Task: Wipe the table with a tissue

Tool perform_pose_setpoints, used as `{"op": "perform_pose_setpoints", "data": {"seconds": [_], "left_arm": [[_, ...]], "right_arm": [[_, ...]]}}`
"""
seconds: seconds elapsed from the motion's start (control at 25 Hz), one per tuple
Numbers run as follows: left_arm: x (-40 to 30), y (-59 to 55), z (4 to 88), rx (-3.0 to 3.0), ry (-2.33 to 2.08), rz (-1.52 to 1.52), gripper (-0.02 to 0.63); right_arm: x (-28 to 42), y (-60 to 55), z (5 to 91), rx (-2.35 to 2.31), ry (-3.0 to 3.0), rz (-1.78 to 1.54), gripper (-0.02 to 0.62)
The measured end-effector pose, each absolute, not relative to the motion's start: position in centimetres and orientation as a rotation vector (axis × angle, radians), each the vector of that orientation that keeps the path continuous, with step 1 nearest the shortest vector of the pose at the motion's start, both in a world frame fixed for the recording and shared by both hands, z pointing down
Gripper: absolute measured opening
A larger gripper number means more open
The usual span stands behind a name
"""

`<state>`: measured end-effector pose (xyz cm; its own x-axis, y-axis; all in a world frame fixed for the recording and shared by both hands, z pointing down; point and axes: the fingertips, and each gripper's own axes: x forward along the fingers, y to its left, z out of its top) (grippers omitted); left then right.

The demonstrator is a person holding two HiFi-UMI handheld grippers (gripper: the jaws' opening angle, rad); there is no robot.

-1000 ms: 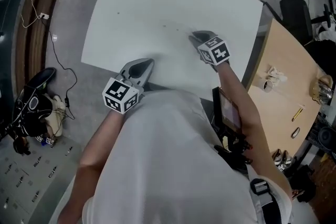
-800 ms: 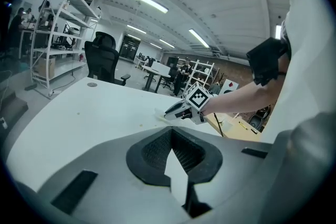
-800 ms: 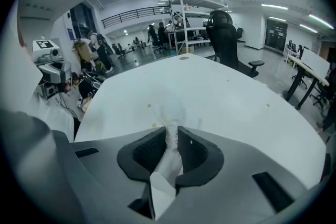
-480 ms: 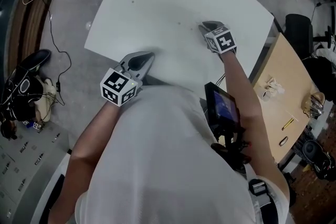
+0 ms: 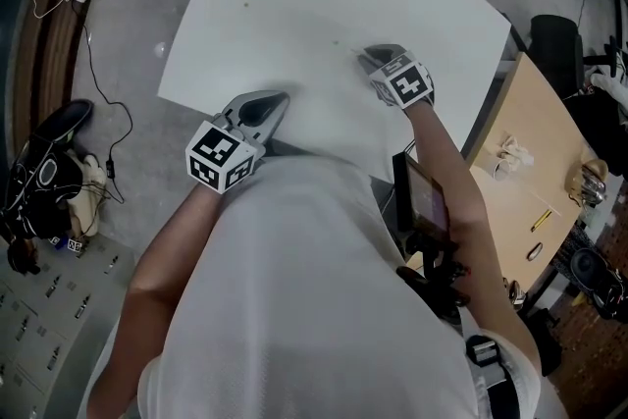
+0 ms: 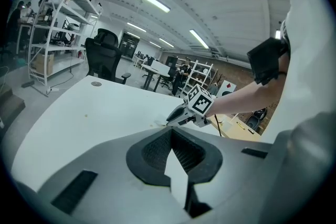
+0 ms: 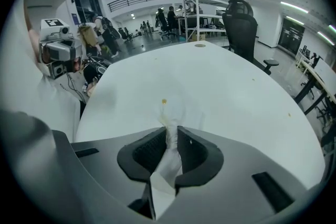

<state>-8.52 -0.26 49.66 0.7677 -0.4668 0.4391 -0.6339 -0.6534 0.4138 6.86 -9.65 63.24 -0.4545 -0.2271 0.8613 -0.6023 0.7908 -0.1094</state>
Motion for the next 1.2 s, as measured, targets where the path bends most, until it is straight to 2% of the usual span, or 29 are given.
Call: {"op": "perform_pose_setpoints", "data": {"seconds": [0.8,1.0,1.2], "left_arm": [[-9.5,-1.9,49.2,2.450,-0.735,0.403,0.005],[-9.7,-2.5,49.0,2.461,-0.714,0.393,0.005],[-10.4,-3.3,49.1,2.460,-0.711,0.382,0.005]], "right_arm": [[3.0,-0.5,63.1,0.396,-2.090,0.582,0.069],[1.3,2.9,62.3,0.215,-2.113,0.685,0.070],[1.4,-1.6,58.8,0.516,-2.324,0.968,0.071]]}}
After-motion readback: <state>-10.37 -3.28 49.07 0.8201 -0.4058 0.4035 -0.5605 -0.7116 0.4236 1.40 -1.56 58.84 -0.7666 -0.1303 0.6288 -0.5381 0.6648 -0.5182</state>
